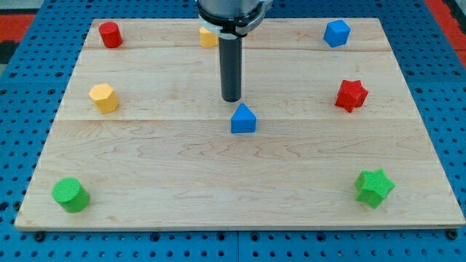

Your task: Push the blue triangle towards the bottom center

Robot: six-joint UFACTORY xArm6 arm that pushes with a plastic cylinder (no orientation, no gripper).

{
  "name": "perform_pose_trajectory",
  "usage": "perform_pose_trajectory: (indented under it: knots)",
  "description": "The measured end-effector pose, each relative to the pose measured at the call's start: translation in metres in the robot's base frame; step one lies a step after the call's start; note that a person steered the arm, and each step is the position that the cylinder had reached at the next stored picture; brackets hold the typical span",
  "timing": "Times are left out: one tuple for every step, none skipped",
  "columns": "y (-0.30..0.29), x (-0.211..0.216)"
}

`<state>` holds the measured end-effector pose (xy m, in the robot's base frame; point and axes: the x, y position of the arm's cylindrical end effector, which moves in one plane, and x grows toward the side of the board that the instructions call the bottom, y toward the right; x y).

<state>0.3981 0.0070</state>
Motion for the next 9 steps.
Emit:
perform_pose_trajectory:
  knots:
    - [0.032, 0.018]
    - [0.032, 0.041]
    - [0.032, 0.054]
    - [0.031, 0.050]
    - [0.023, 0.020]
    - [-0.028, 0.045]
    - [-0.040, 0.082]
    - [-0.037, 0.036]
    - [-0.019, 0.024]
